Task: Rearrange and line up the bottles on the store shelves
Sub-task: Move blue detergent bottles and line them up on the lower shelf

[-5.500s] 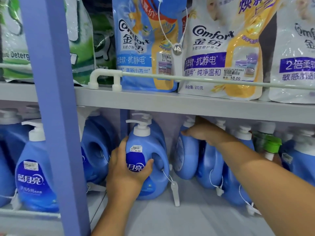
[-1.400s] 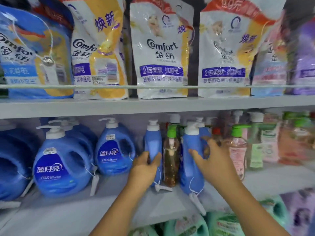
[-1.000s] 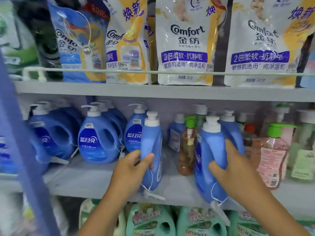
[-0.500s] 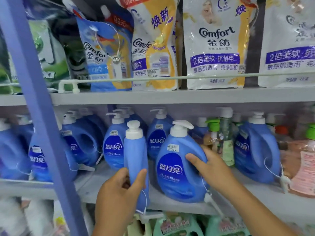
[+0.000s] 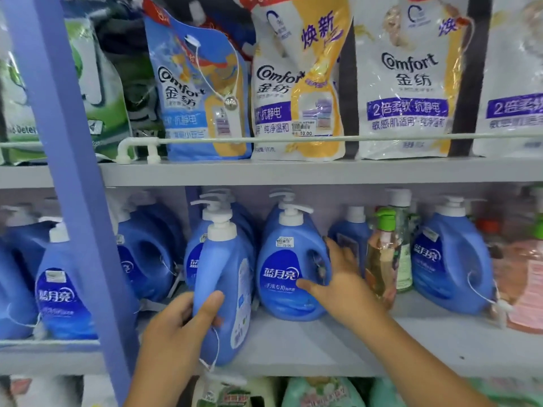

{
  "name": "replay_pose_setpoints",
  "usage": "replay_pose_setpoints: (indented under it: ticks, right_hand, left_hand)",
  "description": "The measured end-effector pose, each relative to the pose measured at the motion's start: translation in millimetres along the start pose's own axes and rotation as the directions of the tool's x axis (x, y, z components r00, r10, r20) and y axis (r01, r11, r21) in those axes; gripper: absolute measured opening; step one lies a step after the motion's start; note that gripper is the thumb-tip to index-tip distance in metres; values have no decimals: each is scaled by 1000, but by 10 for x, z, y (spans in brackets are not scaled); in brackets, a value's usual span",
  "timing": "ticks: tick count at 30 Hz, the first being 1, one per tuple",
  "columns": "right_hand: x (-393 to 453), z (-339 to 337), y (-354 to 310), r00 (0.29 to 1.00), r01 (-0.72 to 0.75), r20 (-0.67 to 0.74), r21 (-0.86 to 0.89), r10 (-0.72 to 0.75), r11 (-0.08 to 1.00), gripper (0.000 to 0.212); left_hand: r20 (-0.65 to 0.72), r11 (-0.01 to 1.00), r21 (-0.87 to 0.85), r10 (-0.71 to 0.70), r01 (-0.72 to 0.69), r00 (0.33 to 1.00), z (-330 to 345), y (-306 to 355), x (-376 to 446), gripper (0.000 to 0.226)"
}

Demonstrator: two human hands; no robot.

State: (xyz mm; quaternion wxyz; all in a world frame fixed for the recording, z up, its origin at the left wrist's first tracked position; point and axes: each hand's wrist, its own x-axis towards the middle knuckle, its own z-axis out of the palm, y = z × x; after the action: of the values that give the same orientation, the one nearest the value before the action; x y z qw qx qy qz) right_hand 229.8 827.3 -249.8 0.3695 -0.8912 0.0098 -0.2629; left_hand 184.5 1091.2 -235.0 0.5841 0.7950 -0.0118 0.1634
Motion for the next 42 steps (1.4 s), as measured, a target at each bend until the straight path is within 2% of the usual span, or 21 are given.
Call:
replay_pose_setpoints:
  ticks: [2,4,5,7,8,10,12,15,19,21,23,29,34,36,39,40,42]
  right_hand:
    - [-42,-217,20,976,60,-205,-46,-68,997,65]
    - [-126,-569,59,864,142,-480,-63,-154,988,38]
    - [-146,-771,116,791,125,-591,-102,-161,987,29]
    - [-121,-1163,349,674,-56,-731,-196,-108,979,23]
    - [-40,-1316,554,668,-178,-742,-233,-57,956,30]
    - [131,-1531,860,770,-384,-624,-287,133,878,60]
    - [282,-1631,974,820,-507,-463,-314,337,802,78]
    - [347,-1682,1018,821,-523,-387,-216,419,825,54]
    - [50,-1670,871,828,-434,-422,-67,369,898,36]
    - [-193,-1694,692,850,-395,-385,-10,361,919,23]
    - [-445,-1730,499,881,-358,-336,-10,334,934,24]
    - [-679,-1620,108,957,-278,-7,267,290,923,19]
    - [-458,-1268,-142,928,-371,225,482,297,794,18]
    - [-362,-1141,-225,911,-399,316,503,267,767,16]
    - [-247,-926,-320,909,-351,385,493,162,796,10]
    - [-214,-834,-346,922,-318,360,491,144,811,16]
    - [-166,-636,-337,973,-160,215,374,83,913,45]
  left_hand:
    - [44,1000,-5,2,-2,999,106,6,-39,39]
    - [89,999,19,25,-27,996,271,48,-126,34]
    - [98,998,23,51,-53,994,354,69,-169,25]
    - [94,994,43,92,-96,991,511,122,-223,14]
    - [88,991,79,100,-107,991,576,149,-244,14]
    - [65,975,191,105,-115,992,671,214,-271,16]
    - [3,958,271,99,-96,995,724,253,-272,25]
    - [-100,952,300,97,-63,990,742,214,-276,31]
    - [-184,967,255,53,-4,981,613,130,-245,27]
    - [-183,962,273,35,17,982,524,99,-227,23]
    - [-197,959,282,31,26,980,473,89,-239,20]
    - [-264,969,243,21,46,964,531,132,-251,21]
    - [-221,973,230,19,33,975,592,55,-47,27]
    - [-210,974,227,53,-4,976,602,12,30,27]
    - [-168,995,87,68,-54,984,574,-136,143,11]
    - [-129,998,-33,47,-52,990,551,-189,159,5]
    - [-106,962,-249,89,-113,990,485,-264,121,12]
